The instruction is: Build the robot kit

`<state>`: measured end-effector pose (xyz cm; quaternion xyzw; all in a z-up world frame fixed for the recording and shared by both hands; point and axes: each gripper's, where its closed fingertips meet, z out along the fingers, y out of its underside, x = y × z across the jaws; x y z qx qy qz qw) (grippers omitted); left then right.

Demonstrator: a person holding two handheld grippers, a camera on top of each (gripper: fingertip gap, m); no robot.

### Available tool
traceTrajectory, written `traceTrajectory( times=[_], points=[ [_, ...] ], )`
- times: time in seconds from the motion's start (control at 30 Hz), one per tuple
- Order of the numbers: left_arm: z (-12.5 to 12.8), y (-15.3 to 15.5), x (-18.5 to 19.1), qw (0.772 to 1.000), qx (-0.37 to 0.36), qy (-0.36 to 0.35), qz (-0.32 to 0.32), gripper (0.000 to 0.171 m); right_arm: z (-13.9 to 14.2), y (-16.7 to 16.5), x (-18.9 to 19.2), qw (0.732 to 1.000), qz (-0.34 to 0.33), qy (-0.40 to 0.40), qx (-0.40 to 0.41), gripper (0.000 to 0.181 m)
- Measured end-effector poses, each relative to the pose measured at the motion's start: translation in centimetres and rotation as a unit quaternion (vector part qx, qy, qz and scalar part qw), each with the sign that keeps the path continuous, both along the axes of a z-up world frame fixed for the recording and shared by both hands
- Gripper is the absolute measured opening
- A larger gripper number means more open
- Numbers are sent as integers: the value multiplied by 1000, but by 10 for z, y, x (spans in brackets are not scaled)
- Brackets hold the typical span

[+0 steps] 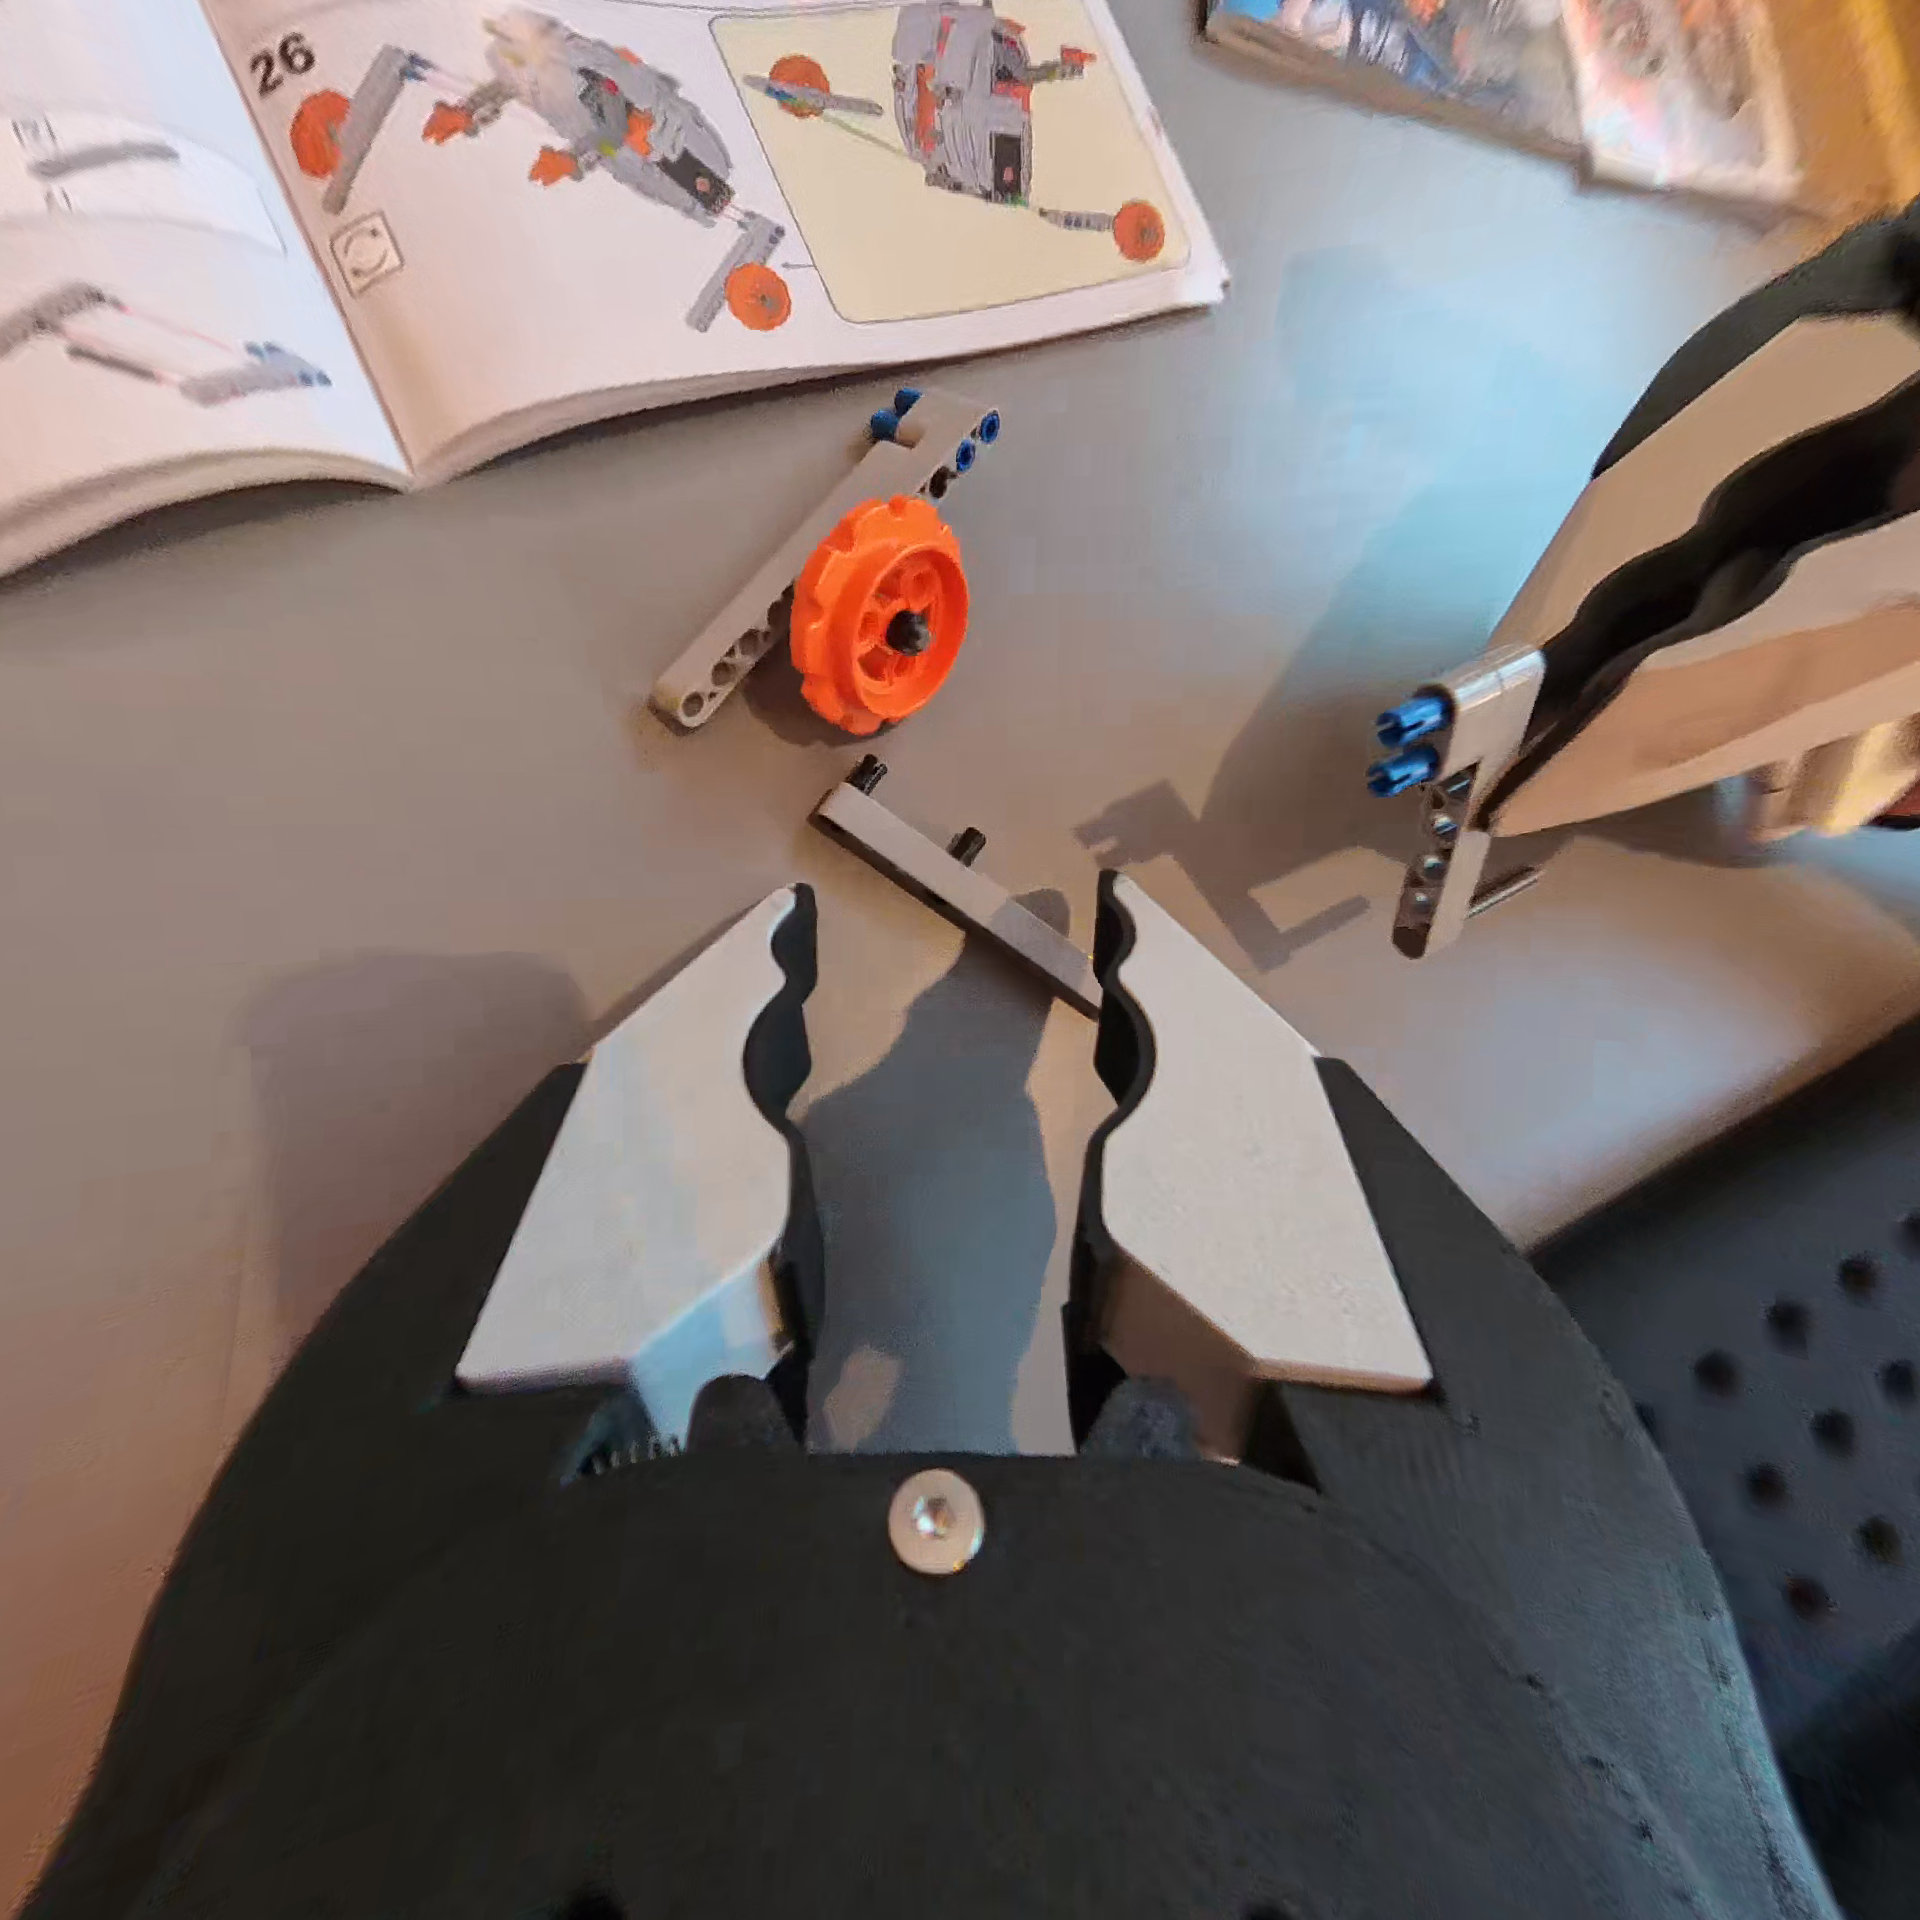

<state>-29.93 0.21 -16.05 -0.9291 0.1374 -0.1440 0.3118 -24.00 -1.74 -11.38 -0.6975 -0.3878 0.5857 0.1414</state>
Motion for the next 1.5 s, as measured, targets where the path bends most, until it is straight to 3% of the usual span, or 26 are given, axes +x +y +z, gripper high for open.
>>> traceTrajectory(
  times=[0.1, 0.17, 0.2, 0.3, 0.43, 0.5, 0.57, 0.67, 0.87, 1.07, 1.2, 1.3, 1.5],
  points=[
    [-6, -3, -3, 991, 21, 123, -41, 43, -2, -1, 0, 1000, -1, -7, 5, 6],
    [-7, -14, 3, 988, 16, 132, -82, 12, -5, 1, 1, 1000, -7, -13, 3, 6],
    [-7, -18, 2, 987, 10, 134, -90, 6, -6, 2, 1, 1000, -12, -14, -4, 6],
    [-7, -23, -4, 988, -7, 119, -95, 8, -7, 6, -1, 999, -27, -8, -42, 6],
    [-7, -25, -6, 987, -23, 114, -110, 32, -10, 9, -3, 995, -48, -4, -87, 6],
    [-7, -25, -8, 985, -22, 127, -116, 35, -11, 11, -3, 992, -57, 2, -110, 5],
    [-7, -23, -6, 985, -12, 123, -123, 33, -10, 14, -3, 989, -70, 14, -132, 5],
    [-7, -17, 11, 980, 56, 112, -153, 6, -8, 14, -4, 983, -72, 28, -164, 5],
    [0, -14, 10, 985, 88, 77, -123, 6, -10, 19, -7, 980, -101, 33, -167, 6],
    [45, -7, 6, 974, 214, 25, -75, 6, 30, 27, -13, 961, -143, 150, -184, 5],
    [67, -8, 10, 958, 277, 5, -75, 6, 35, 28, -23, 957, -164, 170, -169, 5],
    [67, -8, 12, 955, 284, 9, -82, 6, 41, 27, -30, 954, -164, 186, -170, 6],
    [68, -9, 9, 953, 291, 16, -85, 6, 43, 29, -35, 964, -182, 170, -90, 5]
  ],
)
